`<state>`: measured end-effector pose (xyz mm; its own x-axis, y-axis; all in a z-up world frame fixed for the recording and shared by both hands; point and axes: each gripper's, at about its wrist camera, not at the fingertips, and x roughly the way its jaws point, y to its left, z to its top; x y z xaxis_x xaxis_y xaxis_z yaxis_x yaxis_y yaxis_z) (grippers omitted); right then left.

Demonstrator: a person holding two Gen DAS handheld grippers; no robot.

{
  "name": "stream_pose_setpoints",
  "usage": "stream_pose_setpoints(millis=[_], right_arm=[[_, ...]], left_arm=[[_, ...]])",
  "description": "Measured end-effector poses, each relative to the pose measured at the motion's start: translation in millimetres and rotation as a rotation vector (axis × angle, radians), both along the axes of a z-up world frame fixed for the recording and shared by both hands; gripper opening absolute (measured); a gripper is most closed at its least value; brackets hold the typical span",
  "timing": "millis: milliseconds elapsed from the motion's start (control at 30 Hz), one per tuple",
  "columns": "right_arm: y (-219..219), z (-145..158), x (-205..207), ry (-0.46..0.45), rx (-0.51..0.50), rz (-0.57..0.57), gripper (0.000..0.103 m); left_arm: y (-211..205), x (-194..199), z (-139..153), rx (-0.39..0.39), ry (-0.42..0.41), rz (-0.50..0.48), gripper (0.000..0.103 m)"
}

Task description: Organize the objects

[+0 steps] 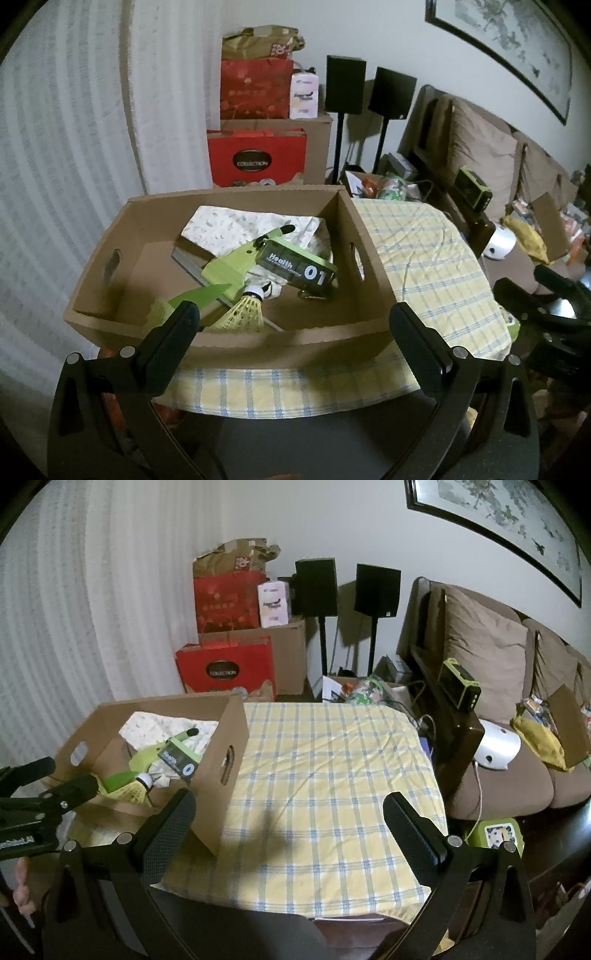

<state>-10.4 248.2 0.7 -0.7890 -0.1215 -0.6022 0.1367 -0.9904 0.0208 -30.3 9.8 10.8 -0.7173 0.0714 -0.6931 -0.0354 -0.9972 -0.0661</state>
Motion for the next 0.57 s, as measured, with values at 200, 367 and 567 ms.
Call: stream_pose_setpoints(millis=[200, 367, 567], right_arm=[[-1.7, 2.5, 4.5, 0.007, 0.001, 0.001, 0.102], [-2.0, 3.0, 5.5, 0.004, -0.003, 0.003, 0.102], [-0.9, 3.0, 5.7, -0.003, -0.006, 0.002, 0.102]], left_arm=[[-1.8, 1.5, -1.8, -0.004, -0.004, 0.012, 0.103], [-5.5, 2.0, -2.4, -0.012, 0.001, 0.030, 0.102], [-6.6, 2.4, -2.9, -0.013, 0.001, 0.030, 0.102]])
